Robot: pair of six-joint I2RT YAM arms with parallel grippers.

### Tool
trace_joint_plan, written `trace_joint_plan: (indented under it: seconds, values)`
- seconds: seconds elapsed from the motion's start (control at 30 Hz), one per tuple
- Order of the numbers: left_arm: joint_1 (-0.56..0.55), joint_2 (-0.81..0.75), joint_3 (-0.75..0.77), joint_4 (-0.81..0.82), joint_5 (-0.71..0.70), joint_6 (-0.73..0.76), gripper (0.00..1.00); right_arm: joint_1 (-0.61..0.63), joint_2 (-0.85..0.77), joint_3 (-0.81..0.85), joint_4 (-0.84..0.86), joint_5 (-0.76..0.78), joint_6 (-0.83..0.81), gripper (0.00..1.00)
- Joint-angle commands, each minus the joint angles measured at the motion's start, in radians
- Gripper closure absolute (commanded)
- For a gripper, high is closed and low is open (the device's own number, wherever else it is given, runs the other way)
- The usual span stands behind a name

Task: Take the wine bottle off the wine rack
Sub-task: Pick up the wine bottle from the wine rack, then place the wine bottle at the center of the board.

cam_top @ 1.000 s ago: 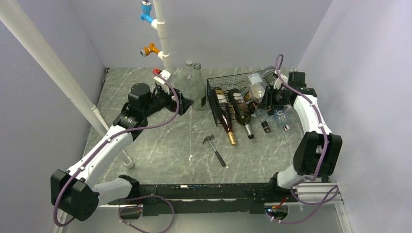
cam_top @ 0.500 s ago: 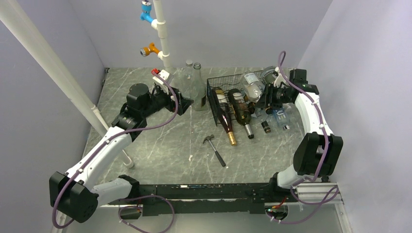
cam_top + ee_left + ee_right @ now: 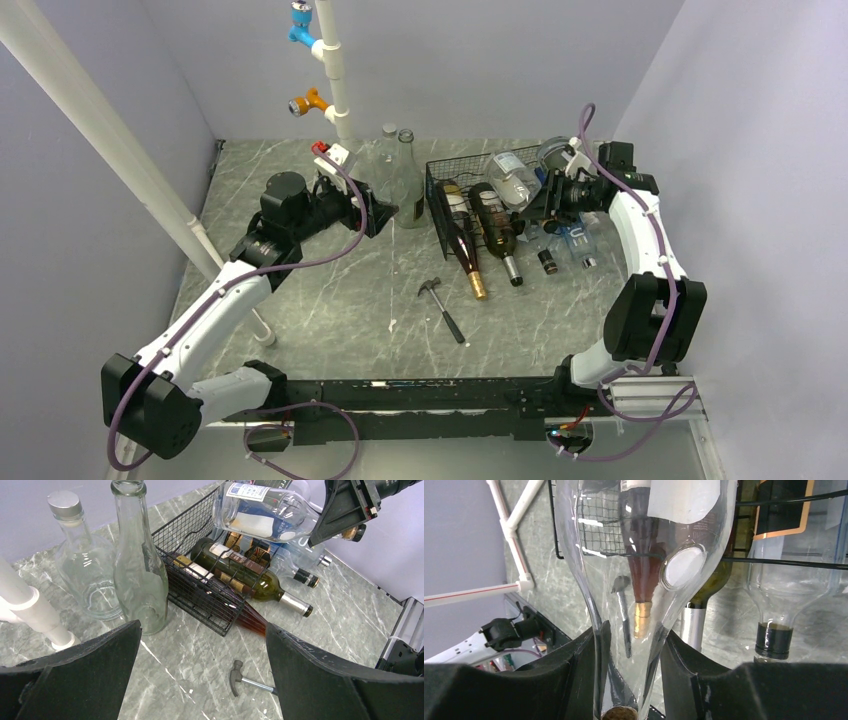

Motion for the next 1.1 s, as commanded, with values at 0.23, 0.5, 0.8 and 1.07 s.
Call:
trace_joint_plan:
  seconds: [0.23, 0.5, 0.8, 1.07]
  values:
    - [0.003, -0.020, 0.008, 0.038, 0.027, 0.014, 0.00, -0.032, -0.063, 0.055, 0.251, -0.280, 0.068, 1.00]
    - [0.003, -0.018, 0.000, 0.061, 0.069, 0.019, 0.00, -0.034, -0.067, 0.040, 0.295, -0.335, 0.116, 1.00]
    - [0.003, -0.022, -0.021, 0.117, 0.152, 0.031, 0.01, -0.036, -0.098, 0.026, 0.355, -0.398, 0.182, 1.00]
    - [0.003, -0.020, -0.044, 0.176, 0.194, 0.025, 0.01, -0.034, -0.135, 0.012, 0.396, -0.445, 0.241, 1.00]
